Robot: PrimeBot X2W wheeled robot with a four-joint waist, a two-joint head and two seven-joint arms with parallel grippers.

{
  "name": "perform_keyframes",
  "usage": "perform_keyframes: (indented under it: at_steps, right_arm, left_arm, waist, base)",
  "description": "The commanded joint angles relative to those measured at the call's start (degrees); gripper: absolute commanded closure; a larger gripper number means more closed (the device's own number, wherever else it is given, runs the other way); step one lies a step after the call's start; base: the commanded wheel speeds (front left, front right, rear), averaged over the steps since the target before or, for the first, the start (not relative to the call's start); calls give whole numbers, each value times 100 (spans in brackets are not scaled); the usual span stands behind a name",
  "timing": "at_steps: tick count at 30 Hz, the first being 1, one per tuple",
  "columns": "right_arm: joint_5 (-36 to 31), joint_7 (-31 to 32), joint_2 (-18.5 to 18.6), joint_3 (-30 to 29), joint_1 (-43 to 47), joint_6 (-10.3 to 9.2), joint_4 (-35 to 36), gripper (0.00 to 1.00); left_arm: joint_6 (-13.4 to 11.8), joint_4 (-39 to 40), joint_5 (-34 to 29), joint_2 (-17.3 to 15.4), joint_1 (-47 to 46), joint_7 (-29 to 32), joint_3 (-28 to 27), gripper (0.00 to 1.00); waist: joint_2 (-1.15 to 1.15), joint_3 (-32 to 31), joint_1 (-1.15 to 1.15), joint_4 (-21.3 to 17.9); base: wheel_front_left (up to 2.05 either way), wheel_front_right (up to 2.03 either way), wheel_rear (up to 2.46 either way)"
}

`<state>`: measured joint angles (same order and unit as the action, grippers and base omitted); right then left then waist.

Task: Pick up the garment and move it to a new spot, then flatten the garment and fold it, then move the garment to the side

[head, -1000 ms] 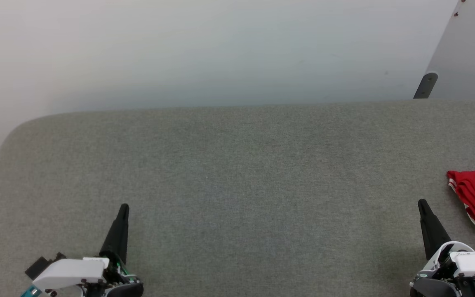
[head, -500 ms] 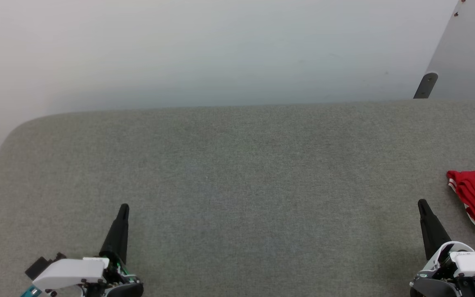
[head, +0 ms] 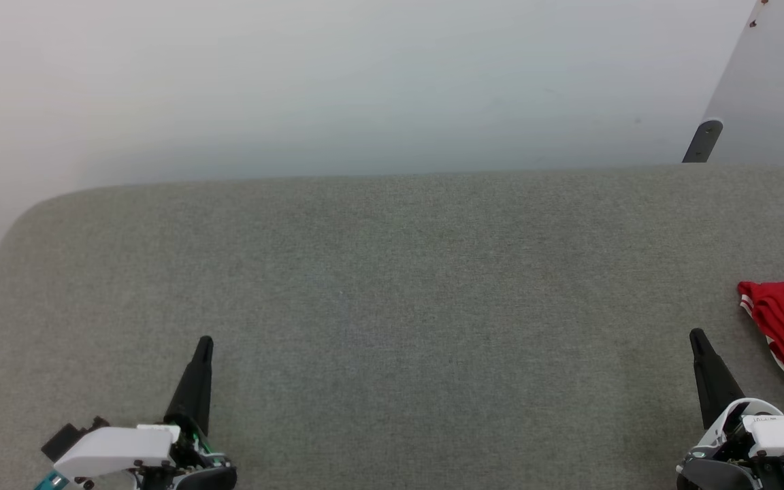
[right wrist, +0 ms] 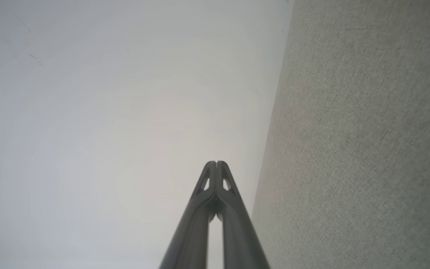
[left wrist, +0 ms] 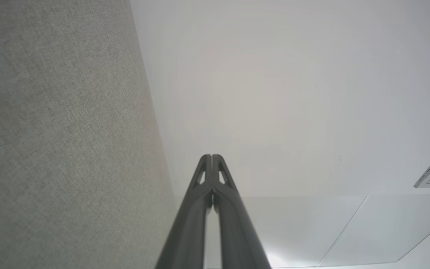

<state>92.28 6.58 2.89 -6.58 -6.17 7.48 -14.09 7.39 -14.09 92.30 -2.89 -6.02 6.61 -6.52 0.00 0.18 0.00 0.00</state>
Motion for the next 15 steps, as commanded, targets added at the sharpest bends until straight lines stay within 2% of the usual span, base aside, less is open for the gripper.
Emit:
perform_keyframes:
  at_steps: [1, 15]
  right_arm:
    - [23, 11, -16, 3, -18, 2, 0, 100]
    - [24, 10, -16, 4, -18, 2, 0, 100]
  left_arm:
    - [18, -6, 11, 6, -56, 15, -12, 100]
    - [18, -6, 12, 6, -56, 13, -11, 100]
  waist:
    - [0, 0, 0, 0]
    - [0, 0, 0, 0]
  base:
    - [0, 0, 0]
    - [0, 0, 0]
